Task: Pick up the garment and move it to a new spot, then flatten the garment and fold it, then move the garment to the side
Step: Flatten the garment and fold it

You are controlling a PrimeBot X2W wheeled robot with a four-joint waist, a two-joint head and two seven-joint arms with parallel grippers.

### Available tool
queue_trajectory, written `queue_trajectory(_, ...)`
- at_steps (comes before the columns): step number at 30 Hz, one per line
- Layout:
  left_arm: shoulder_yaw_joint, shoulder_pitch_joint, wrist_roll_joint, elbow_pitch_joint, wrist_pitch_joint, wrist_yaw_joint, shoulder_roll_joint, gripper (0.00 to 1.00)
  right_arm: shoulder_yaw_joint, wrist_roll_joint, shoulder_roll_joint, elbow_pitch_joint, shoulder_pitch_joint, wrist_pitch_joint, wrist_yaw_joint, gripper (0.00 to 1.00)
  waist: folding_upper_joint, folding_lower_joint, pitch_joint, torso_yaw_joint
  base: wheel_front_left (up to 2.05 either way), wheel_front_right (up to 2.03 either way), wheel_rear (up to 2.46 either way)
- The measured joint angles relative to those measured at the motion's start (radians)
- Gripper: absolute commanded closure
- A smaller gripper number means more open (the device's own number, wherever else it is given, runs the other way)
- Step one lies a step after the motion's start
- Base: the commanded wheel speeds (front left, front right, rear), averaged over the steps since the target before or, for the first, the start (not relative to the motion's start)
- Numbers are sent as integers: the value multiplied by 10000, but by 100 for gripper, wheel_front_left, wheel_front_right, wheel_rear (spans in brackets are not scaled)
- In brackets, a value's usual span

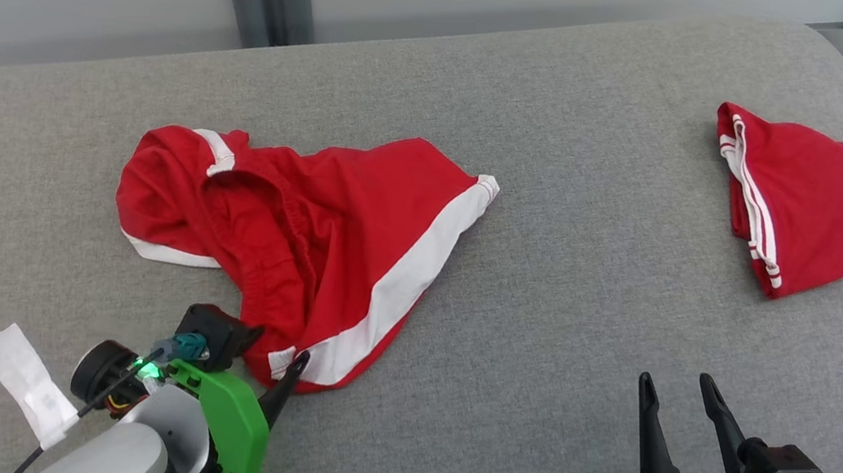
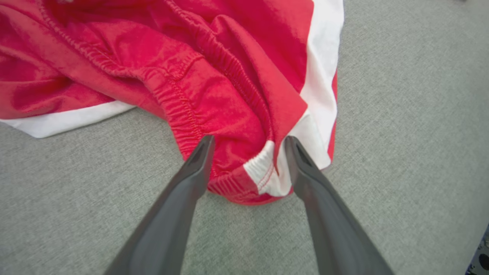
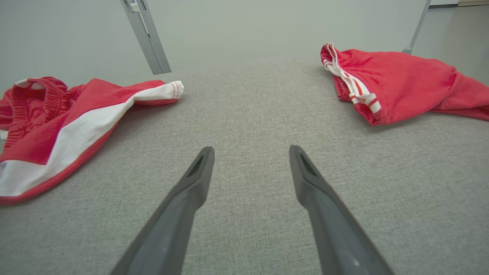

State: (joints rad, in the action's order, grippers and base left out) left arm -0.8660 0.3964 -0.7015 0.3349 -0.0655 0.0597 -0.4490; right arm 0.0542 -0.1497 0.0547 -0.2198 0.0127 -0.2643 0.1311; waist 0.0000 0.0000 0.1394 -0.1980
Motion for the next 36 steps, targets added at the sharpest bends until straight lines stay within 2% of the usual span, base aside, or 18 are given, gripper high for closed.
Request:
queue_trajectory(2, -77, 58, -4, -13, -198, -82, -44, 21, -8, -13, -8, -4, -5, 0, 0, 0, 0, 0, 24, -38, 0, 0, 0)
queue_trajectory(4, -201, 74, -6, -4, -464, -182, -98, 47, -6, -17, -12, -4, -10, 0, 0, 0, 0, 0, 35, -71, 0, 0, 0)
queue_trajectory(6, -219, 73, -69, -35, -575, -215, -155, 57, -12, -38, -19, -6, -12, 0, 0, 0, 0, 0, 56, -101, 0, 0, 0)
queue_trajectory(8, -224, 71, -111, -88, -660, -215, -198, 91, -44, -56, -23, -6, -13, 0, 0, 0, 0, 0, 72, -115, 0, 0, 0)
queue_trajectory(9, -219, 58, -186, -140, -667, -215, -213, 100, -61, -56, -21, -6, -13, 0, 0, 0, 0, 0, 71, -113, 0, 0, 0)
queue_trajectory(16, -104, -325, -562, -610, -683, -176, -368, 100, -161, -56, -31, -17, -1, 0, 0, 0, 0, 0, 46, -5, 0, 0, 0)
queue_trajectory(25, 719, -2157, -1248, -2025, 794, 654, -796, 100, -412, -15, -35, -6, 324, 0, -2, 0, 0, 0, -246, 223, 0, 0, 0)
queue_trajectory(30, 736, -3310, -1365, -2021, 1488, 895, -926, 100, -430, 21, -31, 4, 428, 0, 0, 0, 0, 0, -367, 542, 0, 0, 0)
queue_trajectory(31, 771, -3379, -1421, -2004, 1689, 892, -867, 73, -418, 23, -21, 0, 442, 0, 0, 0, 0, 0, -380, 606, 0, 0, 0)
queue_trajectory(32, 780, -3407, -1427, -1946, 1889, 886, -765, 22, -393, 29, 8, 0, 440, 0, 0, 0, 0, 0, -394, 691, 0, 0, 0)
queue_trajectory(33, 763, -3412, -1411, -1871, 2036, 851, -686, 0, -359, 38, 42, -6, 440, 0, 0, 0, 0, 0, -409, 773, 0, 0, 0)
queue_trajectory(36, 872, -3551, -1532, -1662, 2533, 642, -424, 0, -359, 54, 98, -2, 436, 0, 0, 0, 0, 0, -464, 986, 0, 0, 0)
